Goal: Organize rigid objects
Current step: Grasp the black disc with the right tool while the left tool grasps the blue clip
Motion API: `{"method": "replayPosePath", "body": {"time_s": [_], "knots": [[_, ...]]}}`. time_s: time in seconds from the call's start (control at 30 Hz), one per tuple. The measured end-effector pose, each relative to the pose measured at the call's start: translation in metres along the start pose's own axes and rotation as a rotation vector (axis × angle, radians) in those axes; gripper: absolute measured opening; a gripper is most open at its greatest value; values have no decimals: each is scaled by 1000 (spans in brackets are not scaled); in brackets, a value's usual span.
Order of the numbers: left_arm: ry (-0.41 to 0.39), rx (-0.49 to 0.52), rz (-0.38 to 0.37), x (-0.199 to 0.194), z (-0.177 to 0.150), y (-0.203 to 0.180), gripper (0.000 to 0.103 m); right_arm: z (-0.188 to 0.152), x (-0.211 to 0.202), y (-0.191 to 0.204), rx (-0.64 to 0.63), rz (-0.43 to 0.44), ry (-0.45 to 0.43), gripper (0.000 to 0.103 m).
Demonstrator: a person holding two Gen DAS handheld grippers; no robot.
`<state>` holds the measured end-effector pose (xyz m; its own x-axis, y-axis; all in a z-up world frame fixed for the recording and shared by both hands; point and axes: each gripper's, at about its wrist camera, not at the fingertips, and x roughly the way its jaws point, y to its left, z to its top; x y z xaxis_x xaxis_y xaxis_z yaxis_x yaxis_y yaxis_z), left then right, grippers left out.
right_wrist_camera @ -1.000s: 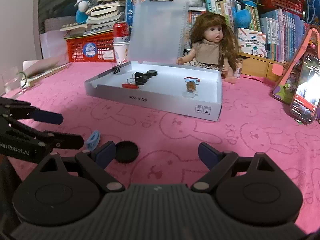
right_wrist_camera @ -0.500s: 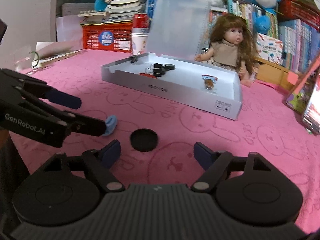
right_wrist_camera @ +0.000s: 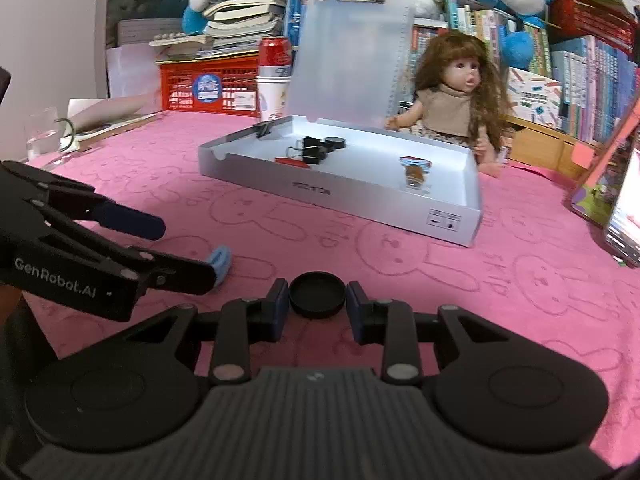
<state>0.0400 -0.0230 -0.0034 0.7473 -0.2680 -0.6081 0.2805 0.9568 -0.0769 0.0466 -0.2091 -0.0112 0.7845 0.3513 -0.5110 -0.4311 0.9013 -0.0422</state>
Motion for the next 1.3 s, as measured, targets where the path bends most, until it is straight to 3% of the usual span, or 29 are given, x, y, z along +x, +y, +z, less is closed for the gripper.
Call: {"method": "replayPosePath", "body": {"time_s": [0.33,0.6,0.67,0.73,0.97,1.1,1.23,1.3], "knots": [[-22,59,20,11,-2,-14,60,-2,0,-4,17,-23,2,37],[-40,103,22,9,-5,-19,33,-2,1,-1,10,-18,1,37],[-42,104,25,8,-5,-18,22,-1,2,-1,8,-19,1,37],[-42,101,26,7,-5,-17,19,-1,2,0,9,-18,1,37],[-37,94,27,8,-3,-15,20,0,2,-1,16,-19,3,37],[-28,83,29,13,1,-15,29,2,3,-2,20,-23,2,37],[-30,90,42,18,3,-18,29,2,6,-4,30,-26,8,37],[-30,85,43,19,4,-19,22,2,7,-5,38,-26,9,37]]}}
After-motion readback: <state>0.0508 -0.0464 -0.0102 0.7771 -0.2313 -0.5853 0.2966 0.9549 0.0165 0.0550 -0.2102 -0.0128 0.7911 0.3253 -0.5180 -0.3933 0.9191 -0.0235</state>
